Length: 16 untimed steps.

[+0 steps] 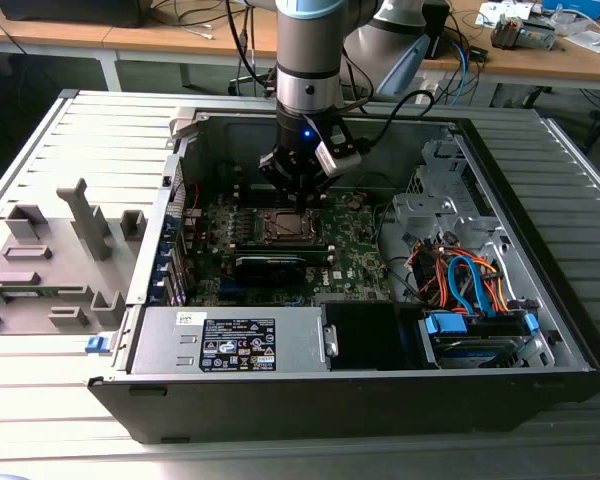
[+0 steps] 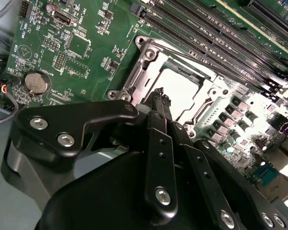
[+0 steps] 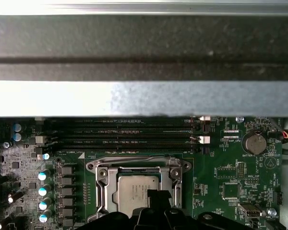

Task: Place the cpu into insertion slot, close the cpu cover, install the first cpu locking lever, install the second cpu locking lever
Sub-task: 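Install the first cpu locking lever, then install the second cpu locking lever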

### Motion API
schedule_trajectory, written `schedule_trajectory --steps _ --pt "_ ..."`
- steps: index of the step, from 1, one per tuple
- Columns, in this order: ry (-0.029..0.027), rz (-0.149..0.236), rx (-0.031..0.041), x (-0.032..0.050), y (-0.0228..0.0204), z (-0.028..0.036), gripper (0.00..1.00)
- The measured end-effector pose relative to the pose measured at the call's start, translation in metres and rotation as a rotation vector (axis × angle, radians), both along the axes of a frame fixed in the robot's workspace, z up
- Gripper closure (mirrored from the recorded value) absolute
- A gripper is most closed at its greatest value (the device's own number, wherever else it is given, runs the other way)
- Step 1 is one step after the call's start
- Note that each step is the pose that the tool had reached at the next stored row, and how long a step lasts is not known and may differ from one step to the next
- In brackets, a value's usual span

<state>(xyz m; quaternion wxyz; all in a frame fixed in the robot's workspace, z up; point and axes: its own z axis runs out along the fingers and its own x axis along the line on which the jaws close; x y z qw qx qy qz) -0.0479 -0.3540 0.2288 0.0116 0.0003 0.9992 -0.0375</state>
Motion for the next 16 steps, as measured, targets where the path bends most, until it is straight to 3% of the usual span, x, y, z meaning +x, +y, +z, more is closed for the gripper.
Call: schedule_trajectory --steps 7,8,9,10,11,12,13,14,16 --pt "0.0 0.0 0.0 0.0 0.0 0.0001 0.89" --pt "0.0002 0.0 0.0023 0.0052 -0.0115 -0.0001 0.89" --pt "0.0003 0.0 0.0077 0.0056 -0.0134 -0.0001 0.89" --pt "0.0003 0.0 0.0138 0.0057 -0.0156 0.0 0.89" --pt "0.0002 0.0 0.0344 0.0058 -0.0205 -0.0001 0.89" --pt "0.0002 0.0 0.0614 0.0058 -0.0264 -0.0001 0.89" --pt "0.0004 0.0 0.0775 0.0074 -0.0313 -0.0001 0.89" --pt "0.0021 0.0 0.0819 0.0119 -0.0336 -0.0001 0.89" --pt "0.0022 0.0 0.0934 0.0128 -0.038 -0.0001 0.89"
